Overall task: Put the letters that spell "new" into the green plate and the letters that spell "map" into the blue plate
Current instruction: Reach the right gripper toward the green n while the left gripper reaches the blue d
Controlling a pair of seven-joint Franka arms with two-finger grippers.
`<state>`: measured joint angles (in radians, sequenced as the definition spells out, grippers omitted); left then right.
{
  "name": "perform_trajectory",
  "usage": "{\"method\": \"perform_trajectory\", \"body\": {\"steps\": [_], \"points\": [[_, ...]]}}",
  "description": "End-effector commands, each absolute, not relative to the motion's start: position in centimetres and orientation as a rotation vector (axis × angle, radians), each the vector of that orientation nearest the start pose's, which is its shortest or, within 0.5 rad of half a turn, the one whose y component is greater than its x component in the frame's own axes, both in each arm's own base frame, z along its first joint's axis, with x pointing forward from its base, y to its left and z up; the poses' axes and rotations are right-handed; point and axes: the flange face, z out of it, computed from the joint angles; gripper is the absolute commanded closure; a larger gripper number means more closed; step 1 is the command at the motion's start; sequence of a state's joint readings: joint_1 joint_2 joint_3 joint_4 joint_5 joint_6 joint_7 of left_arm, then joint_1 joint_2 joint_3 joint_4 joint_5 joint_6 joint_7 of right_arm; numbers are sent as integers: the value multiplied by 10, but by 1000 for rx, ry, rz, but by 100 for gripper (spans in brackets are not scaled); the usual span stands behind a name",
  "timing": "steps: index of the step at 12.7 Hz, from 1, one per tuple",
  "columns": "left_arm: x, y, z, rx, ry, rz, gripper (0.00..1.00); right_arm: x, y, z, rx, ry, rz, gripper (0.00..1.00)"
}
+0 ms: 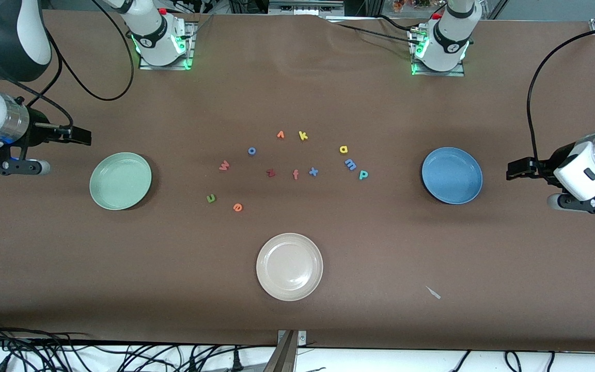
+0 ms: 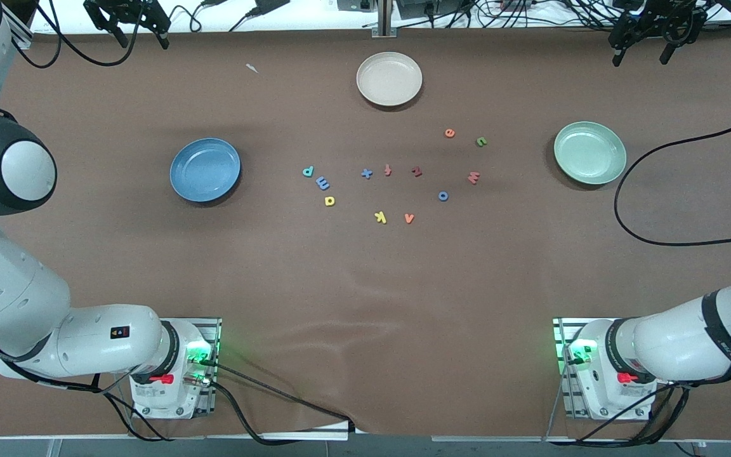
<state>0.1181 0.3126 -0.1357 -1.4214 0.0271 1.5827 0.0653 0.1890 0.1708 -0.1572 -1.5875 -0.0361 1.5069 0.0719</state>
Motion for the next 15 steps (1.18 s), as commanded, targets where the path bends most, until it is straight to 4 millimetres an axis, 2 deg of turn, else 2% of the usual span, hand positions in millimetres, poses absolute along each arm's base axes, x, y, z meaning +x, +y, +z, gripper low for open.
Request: {"method": "perform_trajectory", "body": {"steps": [1,4,7,9,11,13,15], "points": [[638,0,508,-3128,131,245,0,591,29,506,-3183,31,435,0],[638,1,507,-3128,128,250,0,595,73,485,-3199,-65,483,0],[638,0,506,-3128,131,250,0,605,93,455,-3206,-96,536,0],[638,0,506,-3128,131,250,0,613,118,420,-3184,-138,571,0],[639,-4,508,-3128,138,243,0,623,145,387,-3175,-168,528,0],[641,-6,514,-3130,137,212,0,625,173,370,-3206,-90,454,0],[641,-2,512,-3131,127,216,0,624,200,351,-3232,42,376,0]]}}
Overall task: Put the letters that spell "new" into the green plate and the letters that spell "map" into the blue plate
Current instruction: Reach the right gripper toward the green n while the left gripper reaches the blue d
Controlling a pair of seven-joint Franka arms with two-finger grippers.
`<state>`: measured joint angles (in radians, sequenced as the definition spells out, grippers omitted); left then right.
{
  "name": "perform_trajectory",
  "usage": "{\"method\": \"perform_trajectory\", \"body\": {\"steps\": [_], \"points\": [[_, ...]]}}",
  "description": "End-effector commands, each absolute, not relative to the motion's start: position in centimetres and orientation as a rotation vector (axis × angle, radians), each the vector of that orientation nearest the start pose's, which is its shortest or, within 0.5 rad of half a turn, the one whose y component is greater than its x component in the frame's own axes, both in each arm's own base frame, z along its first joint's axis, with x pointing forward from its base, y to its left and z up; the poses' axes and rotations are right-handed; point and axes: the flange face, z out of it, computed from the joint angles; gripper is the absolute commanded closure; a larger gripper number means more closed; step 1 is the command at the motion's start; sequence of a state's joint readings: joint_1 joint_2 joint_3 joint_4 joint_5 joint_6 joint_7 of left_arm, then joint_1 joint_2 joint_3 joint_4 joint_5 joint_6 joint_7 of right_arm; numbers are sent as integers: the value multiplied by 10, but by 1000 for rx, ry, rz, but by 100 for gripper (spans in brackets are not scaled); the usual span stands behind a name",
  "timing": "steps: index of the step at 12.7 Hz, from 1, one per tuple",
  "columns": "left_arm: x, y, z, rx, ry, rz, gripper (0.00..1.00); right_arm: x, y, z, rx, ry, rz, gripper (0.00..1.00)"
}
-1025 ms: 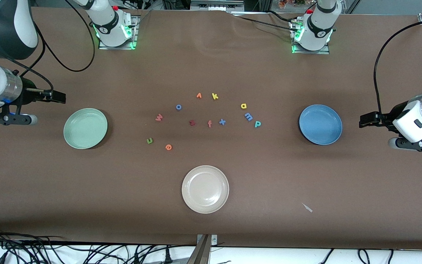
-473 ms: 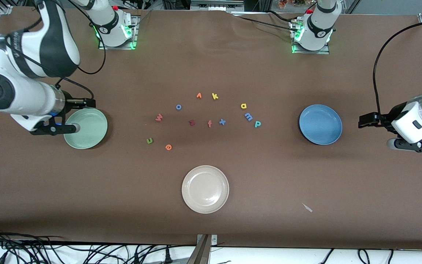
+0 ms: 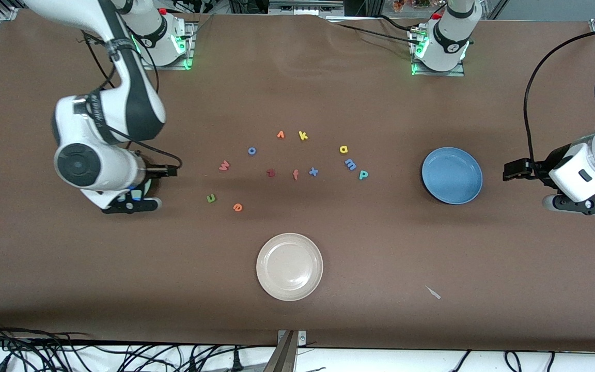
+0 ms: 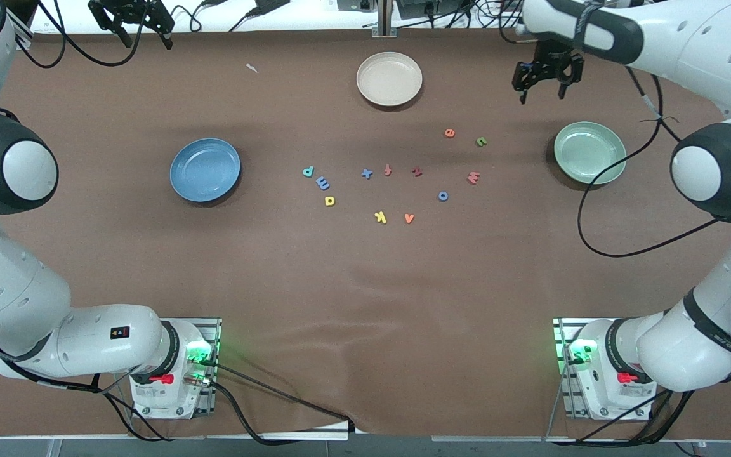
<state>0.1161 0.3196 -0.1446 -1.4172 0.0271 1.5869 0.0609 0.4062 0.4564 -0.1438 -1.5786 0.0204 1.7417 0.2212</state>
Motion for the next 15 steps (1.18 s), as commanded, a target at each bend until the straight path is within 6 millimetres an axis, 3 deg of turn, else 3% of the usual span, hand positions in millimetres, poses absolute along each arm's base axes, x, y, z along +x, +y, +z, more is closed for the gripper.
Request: {"method": "perform_trajectory", "body": {"steps": [1,4,7,9,12,15], "points": [[641,-1,510,-3133,125,224,0,622,214,340,-3234,96,300,0],[643,-15,492,-3133,101,271,0,612,234,302,-3205,206,95,0],[646,-39,463,-3200,-112,373,0,594,228,257,-3167,184,-54,0],[641,-64,437,-3170,-251,407,0,589,225,230,-3173,137,-62,0],[624,-101,385,-3115,-498,414,0,584,230,213,-3185,32,-15,0],[593,-147,333,-3066,-662,415,0,577,236,200,-3182,-228,45,0]]}}
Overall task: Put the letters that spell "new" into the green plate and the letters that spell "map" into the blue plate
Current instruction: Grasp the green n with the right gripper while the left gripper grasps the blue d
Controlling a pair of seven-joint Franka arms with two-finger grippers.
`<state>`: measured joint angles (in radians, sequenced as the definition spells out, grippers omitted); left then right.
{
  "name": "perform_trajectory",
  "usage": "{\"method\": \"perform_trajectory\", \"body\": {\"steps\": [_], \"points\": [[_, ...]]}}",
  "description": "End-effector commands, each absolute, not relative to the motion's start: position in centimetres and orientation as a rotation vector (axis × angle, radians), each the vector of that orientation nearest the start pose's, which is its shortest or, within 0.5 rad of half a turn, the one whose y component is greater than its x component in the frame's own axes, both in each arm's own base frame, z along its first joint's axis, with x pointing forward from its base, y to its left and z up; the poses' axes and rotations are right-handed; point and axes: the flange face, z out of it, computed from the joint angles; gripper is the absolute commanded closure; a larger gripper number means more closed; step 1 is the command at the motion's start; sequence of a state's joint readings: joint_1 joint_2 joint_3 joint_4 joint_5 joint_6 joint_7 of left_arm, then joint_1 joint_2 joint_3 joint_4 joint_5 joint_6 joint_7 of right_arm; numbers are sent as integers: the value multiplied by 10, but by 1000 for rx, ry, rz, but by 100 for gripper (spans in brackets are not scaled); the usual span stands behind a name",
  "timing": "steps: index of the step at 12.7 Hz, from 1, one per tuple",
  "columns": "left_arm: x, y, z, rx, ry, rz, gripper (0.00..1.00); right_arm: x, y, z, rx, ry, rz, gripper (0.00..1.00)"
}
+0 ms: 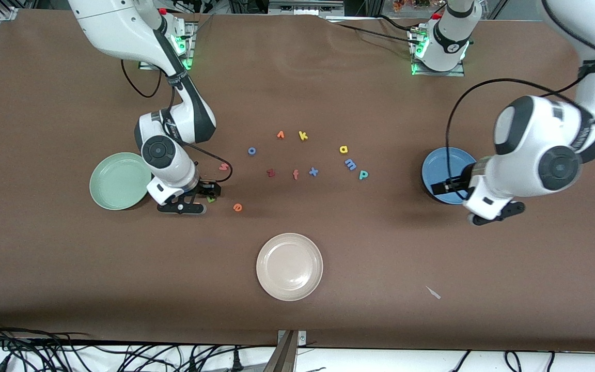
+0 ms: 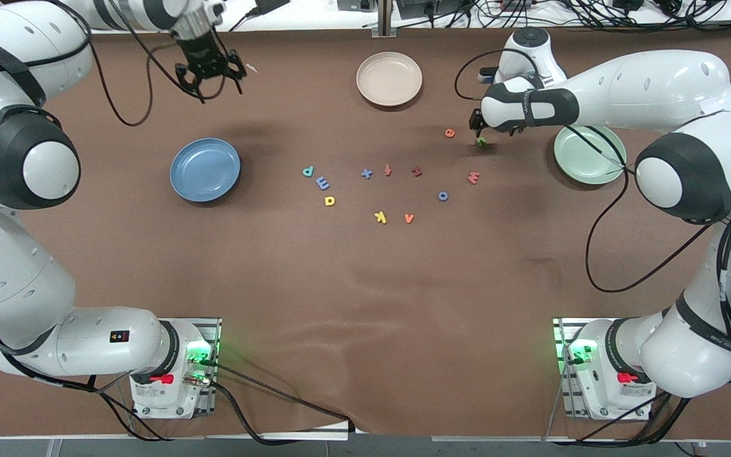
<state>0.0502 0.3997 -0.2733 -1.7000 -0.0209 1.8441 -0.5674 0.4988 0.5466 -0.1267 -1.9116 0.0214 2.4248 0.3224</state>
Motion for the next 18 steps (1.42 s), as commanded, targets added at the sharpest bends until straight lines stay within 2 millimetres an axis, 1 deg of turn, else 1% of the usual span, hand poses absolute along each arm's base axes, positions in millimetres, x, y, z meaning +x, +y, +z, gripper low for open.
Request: {"method": "perform_trajectory", "body": {"steps": [1,2,3,5,7,9,10,11,13,14,15,18], "points": [[582,-159,322,-3063,-722,376,0,575,235,195,-3177,-338,76,0],[565,-171,311,-3060,-730,366,0,575,234,195,-3165,-428,86,0],[552,-181,297,-3066,-745,343,0,576,233,196,-3157,-477,85,0],[528,-222,276,-3093,-747,304,0,576,232,193,-3134,-605,95,0],[518,-250,259,-3120,-716,291,2,577,231,187,-3126,-650,104,0],[512,-270,243,-3144,-689,288,14,578,231,185,-3124,-669,101,0],[509,-276,234,-3145,-692,299,21,579,232,185,-3123,-672,94,0],[506,-280,225,-3147,-679,299,22,580,233,183,-3123,-672,91,0],[504,-279,209,-3114,-646,282,22,581,235,180,-3121,-677,72,0],[504,-277,201,-3099,-633,280,22,580,241,180,-3112,-688,59,1],[505,-279,196,-3095,-636,278,22,581,242,180,-3109,-690,43,1],[505,-281,194,-3100,-655,265,22,584,247,178,-3104,-707,28,1]]}}
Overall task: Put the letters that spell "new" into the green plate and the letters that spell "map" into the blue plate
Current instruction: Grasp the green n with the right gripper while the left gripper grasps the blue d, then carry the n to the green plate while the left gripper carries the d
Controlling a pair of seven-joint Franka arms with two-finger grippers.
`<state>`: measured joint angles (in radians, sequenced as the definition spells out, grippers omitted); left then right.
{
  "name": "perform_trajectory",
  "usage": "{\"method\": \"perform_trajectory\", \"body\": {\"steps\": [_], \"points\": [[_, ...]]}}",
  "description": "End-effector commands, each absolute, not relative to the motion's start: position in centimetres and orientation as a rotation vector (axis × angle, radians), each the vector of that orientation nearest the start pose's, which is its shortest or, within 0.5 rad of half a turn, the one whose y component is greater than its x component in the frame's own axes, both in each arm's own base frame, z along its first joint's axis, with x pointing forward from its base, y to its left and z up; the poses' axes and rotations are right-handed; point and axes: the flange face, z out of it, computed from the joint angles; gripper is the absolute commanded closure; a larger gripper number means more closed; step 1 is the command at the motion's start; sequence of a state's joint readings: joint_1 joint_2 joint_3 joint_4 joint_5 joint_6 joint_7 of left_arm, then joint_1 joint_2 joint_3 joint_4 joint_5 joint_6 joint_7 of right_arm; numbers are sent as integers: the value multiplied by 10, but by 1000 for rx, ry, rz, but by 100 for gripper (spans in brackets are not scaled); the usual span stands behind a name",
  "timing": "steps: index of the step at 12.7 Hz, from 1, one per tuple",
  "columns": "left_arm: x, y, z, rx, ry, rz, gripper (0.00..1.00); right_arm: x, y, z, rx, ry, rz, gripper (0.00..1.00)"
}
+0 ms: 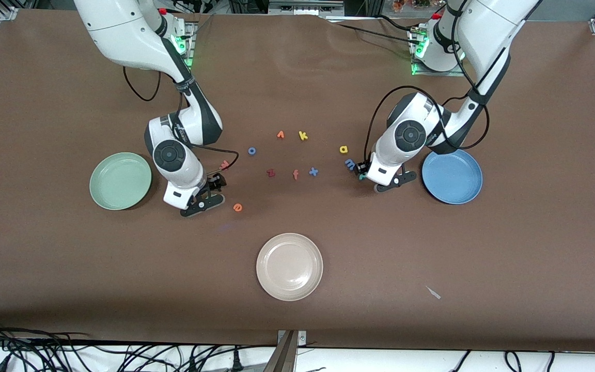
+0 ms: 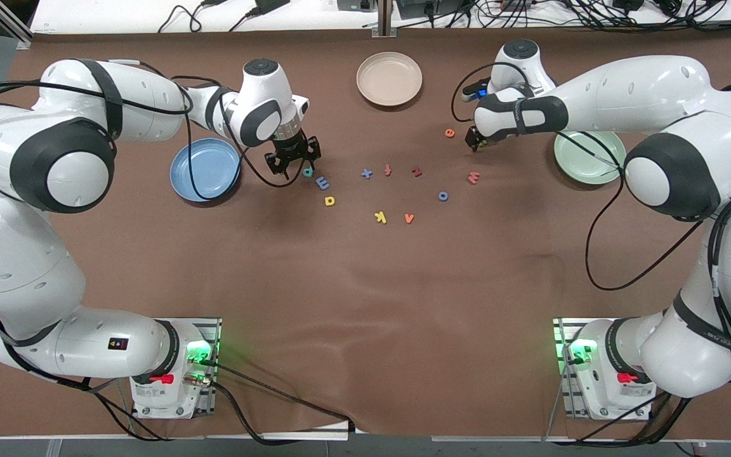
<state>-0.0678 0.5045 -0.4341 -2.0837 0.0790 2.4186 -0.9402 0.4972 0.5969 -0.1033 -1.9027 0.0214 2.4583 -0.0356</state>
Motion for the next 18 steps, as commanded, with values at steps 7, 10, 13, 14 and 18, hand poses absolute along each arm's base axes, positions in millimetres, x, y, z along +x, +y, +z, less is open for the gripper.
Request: {"method": "perform_trajectory", "body": {"steps": [7,10,13,14,18], "points": [[515,-290,187,-3114,-656,242,27,585,248,173,-3091,-747,5,37],[515,-300,180,-3113,-649,246,27,584,248,173,-3094,-740,12,59],[515,-298,176,-3096,-597,200,27,583,250,173,-3095,-733,11,75],[514,-299,175,-3096,-595,202,27,583,250,173,-3096,-730,9,76],[520,-301,171,-3102,-604,207,28,592,251,188,-3091,-729,8,91]]}}
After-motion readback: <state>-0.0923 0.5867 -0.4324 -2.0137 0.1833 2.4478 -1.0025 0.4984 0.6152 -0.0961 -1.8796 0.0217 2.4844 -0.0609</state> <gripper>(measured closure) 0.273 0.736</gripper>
